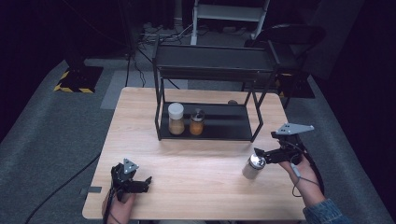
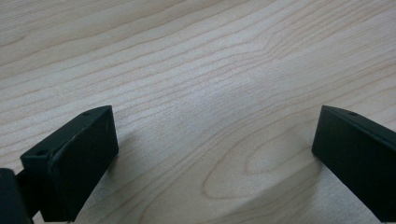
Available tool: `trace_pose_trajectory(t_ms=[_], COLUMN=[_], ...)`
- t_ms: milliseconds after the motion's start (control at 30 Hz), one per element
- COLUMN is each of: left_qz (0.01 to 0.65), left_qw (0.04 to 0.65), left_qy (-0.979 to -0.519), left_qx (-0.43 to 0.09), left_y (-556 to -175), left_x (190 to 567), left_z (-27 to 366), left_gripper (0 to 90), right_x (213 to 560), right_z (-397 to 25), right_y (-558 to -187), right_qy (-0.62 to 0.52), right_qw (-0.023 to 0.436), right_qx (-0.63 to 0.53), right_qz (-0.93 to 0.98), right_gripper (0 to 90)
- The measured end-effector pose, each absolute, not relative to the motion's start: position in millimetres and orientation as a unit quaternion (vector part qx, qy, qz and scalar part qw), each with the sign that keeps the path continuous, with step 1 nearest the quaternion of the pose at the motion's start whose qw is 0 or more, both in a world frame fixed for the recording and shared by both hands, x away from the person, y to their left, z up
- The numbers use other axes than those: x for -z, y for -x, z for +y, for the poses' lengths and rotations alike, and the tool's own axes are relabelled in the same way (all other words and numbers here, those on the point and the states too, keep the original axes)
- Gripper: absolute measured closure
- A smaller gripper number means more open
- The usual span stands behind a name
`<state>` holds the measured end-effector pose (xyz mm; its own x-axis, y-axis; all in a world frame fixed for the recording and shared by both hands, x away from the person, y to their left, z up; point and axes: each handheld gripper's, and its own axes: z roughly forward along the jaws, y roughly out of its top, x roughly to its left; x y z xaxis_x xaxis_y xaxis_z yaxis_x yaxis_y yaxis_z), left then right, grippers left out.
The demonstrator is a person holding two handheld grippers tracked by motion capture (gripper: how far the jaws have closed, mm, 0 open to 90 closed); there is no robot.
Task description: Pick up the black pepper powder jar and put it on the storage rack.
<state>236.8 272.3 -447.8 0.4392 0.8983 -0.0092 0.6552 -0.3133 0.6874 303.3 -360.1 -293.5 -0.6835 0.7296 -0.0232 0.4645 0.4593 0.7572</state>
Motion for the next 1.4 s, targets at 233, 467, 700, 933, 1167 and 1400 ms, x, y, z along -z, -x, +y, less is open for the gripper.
trace_pose_trajectory(t_ms=[233, 467, 700, 933, 1167, 1400], left_qz=[0.493, 0.493, 0.494, 0.494, 0.494, 0.494], left_qw=[0.316, 0.316, 0.316, 0.316, 0.316, 0.316], left_qy=[-0.787, -0.787, -0.787, -0.787, -0.787, -0.787], left_qx=[-0.192, -0.192, -0.193, -0.193, -0.193, -0.193], left_y=[-236.8, -236.8, -236.2, -236.1, -236.1, -236.1], left_x=[447.7, 447.8, 447.8, 447.8, 447.8, 447.8], left_z=[272.3, 272.3, 272.0, 272.0, 272.0, 272.0], left_gripper=[0.2, 0.2, 0.2, 0.2, 0.2, 0.2], right_x=[306.7, 318.5, 334.2, 347.4, 360.7, 370.6], right_z=[-367.3, -370.1, -369.7, -365.3, -358.8, -350.7], right_y=[-291.6, -280.2, -276.4, -275.6, -276.8, -284.1], right_qy=[-0.362, -0.363, -0.366, -0.363, -0.366, -0.37], right_qw=[0.174, 0.173, 0.166, 0.158, 0.156, 0.154], right_qx=[-0.373, -0.368, -0.364, -0.362, -0.356, -0.344], right_qz=[0.837, 0.838, 0.84, 0.844, 0.846, 0.849], right_gripper=[2.6, 2.6, 2.6, 2.6, 3.6, 11.7])
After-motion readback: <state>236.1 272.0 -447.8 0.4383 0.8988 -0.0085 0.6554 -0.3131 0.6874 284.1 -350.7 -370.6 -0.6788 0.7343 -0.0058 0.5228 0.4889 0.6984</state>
